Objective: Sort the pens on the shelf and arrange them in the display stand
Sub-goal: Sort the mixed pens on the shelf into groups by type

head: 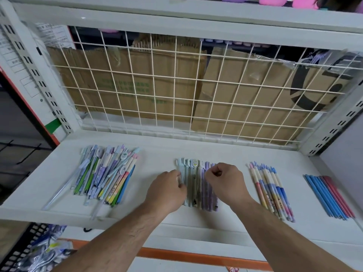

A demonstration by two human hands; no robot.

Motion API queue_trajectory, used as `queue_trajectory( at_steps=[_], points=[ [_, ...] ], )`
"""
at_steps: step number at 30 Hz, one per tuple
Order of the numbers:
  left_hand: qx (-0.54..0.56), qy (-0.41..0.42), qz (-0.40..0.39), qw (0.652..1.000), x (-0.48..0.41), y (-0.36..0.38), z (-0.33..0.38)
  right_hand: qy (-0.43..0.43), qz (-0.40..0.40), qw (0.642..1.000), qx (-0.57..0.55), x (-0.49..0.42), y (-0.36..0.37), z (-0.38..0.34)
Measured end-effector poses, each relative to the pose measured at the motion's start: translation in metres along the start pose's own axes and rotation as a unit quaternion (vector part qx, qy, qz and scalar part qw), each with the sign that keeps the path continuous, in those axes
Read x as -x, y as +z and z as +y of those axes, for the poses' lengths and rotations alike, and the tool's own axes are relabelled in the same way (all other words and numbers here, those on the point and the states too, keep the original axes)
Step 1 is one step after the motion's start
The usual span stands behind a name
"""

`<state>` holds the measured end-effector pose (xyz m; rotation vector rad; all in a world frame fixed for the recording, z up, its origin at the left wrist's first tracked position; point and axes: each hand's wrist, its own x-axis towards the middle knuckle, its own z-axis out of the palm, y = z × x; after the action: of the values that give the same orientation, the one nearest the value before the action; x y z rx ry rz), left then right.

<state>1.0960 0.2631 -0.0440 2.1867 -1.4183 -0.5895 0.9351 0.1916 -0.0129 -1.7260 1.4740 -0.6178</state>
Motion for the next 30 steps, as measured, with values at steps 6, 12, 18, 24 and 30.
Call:
queue_trajectory(
  at_steps=[6,12,18,24,30],
  points=[
    [-0.05,-0.013,0.051,0.997,0.007,-0.012,-0.012,-0.047,0.026,0.996,0.071,0.003,0.003,-0.004],
    [-0.266,-0.055,0.093,0.958,0.013,-0.042,-0.031,-0.086,0.029,0.993,0.081,0.004,0.013,-0.014],
    [-0.327,-0.097,0.072,0.937,0.008,-0.055,-0.055,-0.097,0.031,0.992,0.073,0.006,0.028,-0.023],
    [-0.323,-0.114,0.02,0.939,-0.003,-0.063,-0.056,-0.083,0.029,0.994,0.07,0.012,0.031,-0.031],
    [-0.263,-0.083,0.016,0.961,-0.007,-0.066,-0.053,-0.074,0.031,0.994,0.07,0.019,0.033,-0.033]
  ],
)
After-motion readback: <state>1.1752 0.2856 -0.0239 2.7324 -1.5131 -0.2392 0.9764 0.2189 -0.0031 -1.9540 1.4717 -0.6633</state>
